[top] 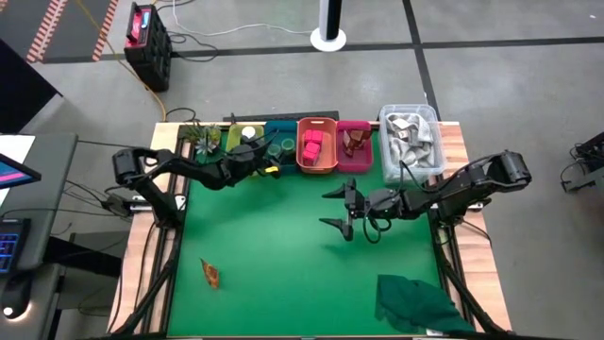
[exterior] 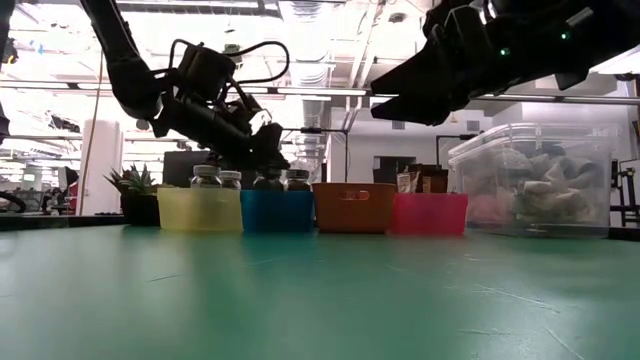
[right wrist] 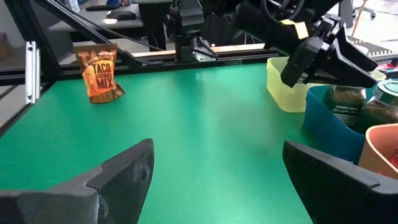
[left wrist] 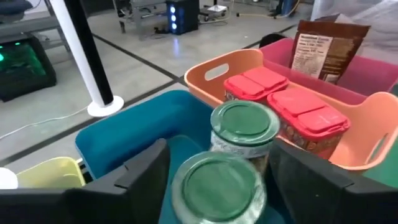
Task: Sort spices by type
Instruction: Put the orange seasoning pack into the pink bin
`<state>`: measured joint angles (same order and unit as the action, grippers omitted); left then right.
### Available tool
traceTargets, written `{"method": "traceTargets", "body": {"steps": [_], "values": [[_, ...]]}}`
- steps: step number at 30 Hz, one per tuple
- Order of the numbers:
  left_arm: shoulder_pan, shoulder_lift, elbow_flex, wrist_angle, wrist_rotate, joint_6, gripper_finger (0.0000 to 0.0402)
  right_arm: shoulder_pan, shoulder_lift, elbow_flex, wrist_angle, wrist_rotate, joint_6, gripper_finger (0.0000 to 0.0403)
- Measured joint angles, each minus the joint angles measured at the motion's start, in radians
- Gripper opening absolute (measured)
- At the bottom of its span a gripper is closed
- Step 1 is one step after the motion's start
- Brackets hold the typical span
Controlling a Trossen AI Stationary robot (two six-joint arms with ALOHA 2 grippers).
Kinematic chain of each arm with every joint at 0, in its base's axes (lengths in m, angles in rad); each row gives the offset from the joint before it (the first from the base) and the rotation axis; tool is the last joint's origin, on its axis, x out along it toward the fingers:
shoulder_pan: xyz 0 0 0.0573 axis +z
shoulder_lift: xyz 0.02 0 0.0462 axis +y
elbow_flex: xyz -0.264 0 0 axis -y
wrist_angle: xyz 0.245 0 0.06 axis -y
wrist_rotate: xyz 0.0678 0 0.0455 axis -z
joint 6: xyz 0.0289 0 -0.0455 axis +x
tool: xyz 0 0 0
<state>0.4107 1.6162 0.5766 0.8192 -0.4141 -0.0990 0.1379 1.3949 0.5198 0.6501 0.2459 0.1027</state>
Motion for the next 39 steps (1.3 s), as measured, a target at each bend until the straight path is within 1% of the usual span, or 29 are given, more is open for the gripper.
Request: {"method": "traceTargets", "body": {"steps": [3,5,7,9,11,13,14,16,19,21,22,24,26,28,31,33,35,37,39], "values": [[-0.001,-0.022,0.000,-0.001,0.006,0.017,0.0284,0.000,0.000,0.000,-0.001,0.000,0.002,0.0379],[-0.005,-0.066,0.000,-0.020,0.006,0.051,0.0293,0.000,0.000,0.000,-0.003,0.000,0.003,0.0379],[-0.018,-0.136,0.000,-0.033,0.004,0.113,0.0296,0.000,0.000,0.000,-0.003,0.000,0.008,0.0379],[-0.045,-0.232,0.000,-0.075,0.004,0.196,0.0295,0.000,0.000,0.000,-0.007,0.000,0.010,0.0379],[-0.090,-0.338,0.001,-0.151,0.004,0.263,0.0294,0.000,0.000,0.000,-0.013,0.000,0.010,0.0379],[-0.153,-0.451,0.002,-0.293,0.014,0.293,0.0292,0.000,0.000,0.000,-0.023,0.000,0.012,0.0379],[-0.187,-0.503,0.002,-0.386,0.041,0.289,0.0291,-0.002,0.000,0.000,-0.027,0.000,0.014,0.0379],[-0.257,-0.603,0.002,-0.606,0.133,0.228,0.0291,-0.005,0.000,0.000,-0.040,-0.001,0.013,0.0379],[-0.365,-0.721,0.001,-0.905,0.284,0.076,0.0290,-0.017,0.000,0.000,-0.054,-0.001,0.014,0.0379],[-0.448,-0.785,0.000,-1.035,0.351,-0.033,0.0290,-0.024,0.000,0.000,-0.052,-0.001,0.014,0.0379],[-0.489,-0.810,0.000,-1.073,0.373,-0.089,0.0290,-0.026,0.000,0.000,-0.050,-0.001,0.013,0.0379],[-0.579,-0.854,0.001,-1.130,0.385,-0.202,0.0290,-0.035,0.000,0.000,-0.047,-0.001,0.013,0.0379],[-0.651,-0.873,0.025,-1.194,0.374,-0.314,0.0290,-0.043,0.000,0.000,-0.047,-0.001,0.013,0.0379],[-0.719,-0.867,0.074,-1.268,0.331,-0.368,0.0287,-0.049,0.000,0.000,-0.049,-0.001,0.013,0.0379],[-0.815,-0.820,0.164,-1.405,0.255,-0.386,0.0277,-0.057,0.000,0.000,-0.060,-0.001,0.019,0.0379],[-0.863,-0.775,0.229,-1.474,0.237,-0.367,0.0267,-0.056,0.000,0.000,-0.071,-0.001,0.028,0.0379],[-0.904,-0.732,0.287,-1.543,0.274,-0.357,0.0257,-0.055,0.000,0.000,-0.084,-0.001,0.034,0.0379],[-0.943,-0.693,0.336,-1.607,0.331,-0.378,0.0247,-0.055,0.000,0.000,-0.101,-0.001,0.044,0.0379],[-0.979,-0.655,0.371,-1.665,0.360,-0.401,0.0238,-0.055,0.001,-0.001,-0.108,-0.001,0.048,0.0379]]}}
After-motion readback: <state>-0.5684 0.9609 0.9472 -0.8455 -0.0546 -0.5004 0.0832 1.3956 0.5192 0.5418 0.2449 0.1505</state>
